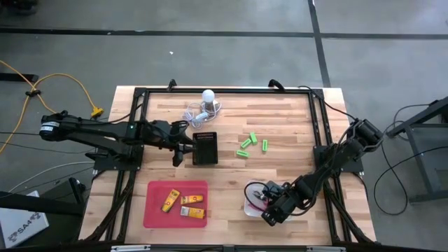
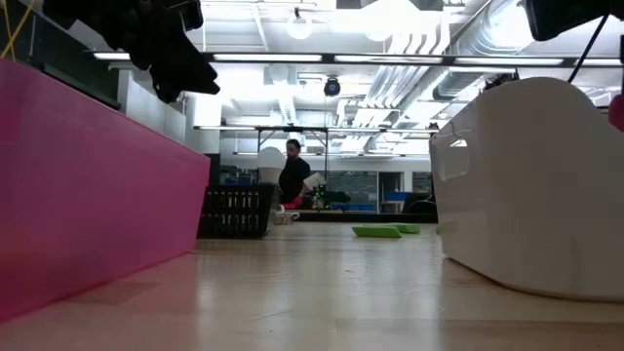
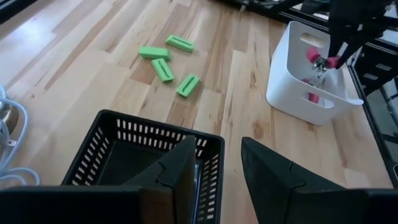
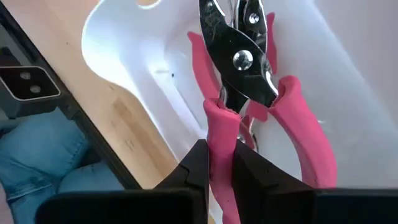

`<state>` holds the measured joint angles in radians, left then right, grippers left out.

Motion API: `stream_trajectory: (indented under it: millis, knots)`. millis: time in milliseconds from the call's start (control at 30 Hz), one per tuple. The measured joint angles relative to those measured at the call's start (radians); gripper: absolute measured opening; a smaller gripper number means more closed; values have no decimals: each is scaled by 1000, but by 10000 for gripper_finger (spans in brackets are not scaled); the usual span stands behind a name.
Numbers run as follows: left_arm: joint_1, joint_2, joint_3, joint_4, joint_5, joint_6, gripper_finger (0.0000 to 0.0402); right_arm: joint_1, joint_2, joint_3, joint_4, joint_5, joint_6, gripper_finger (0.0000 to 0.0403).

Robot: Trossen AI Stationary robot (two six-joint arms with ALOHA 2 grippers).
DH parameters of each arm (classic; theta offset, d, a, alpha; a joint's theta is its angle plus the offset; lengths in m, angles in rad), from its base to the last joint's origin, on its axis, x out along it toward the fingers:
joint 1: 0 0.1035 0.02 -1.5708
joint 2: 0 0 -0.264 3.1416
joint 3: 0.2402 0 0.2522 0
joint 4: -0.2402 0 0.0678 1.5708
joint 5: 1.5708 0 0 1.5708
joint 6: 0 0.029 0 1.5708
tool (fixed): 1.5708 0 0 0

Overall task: Pick & Place School Supplies
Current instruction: Put the pink hole puncher into the white bin

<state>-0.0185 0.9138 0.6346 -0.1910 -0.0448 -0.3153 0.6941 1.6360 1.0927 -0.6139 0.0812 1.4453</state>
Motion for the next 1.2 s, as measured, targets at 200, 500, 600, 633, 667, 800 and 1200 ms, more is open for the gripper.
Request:
stream_trajectory:
  millis: [200,500,600,633,667,800,1200]
  knots:
    - [0,0,0,16,16,0,127,0,6,0,-30,-1,3,33]
    - [0,0,0,17,21,0,127,-6,85,0,-39,-34,-4,33]
    - [0,0,0,17,21,1,127,-11,111,0,-36,-48,-9,33]
    - [0,0,0,18,21,1,127,-14,120,0,-36,-51,-12,33]
    - [0,0,0,18,22,1,127,-15,126,0,-37,-55,-17,33]
    - [0,0,0,18,22,1,127,-22,135,0,-36,-56,-28,39]
    - [0,0,0,20,22,1,127,-23,135,0,-32,-58,-68,75]
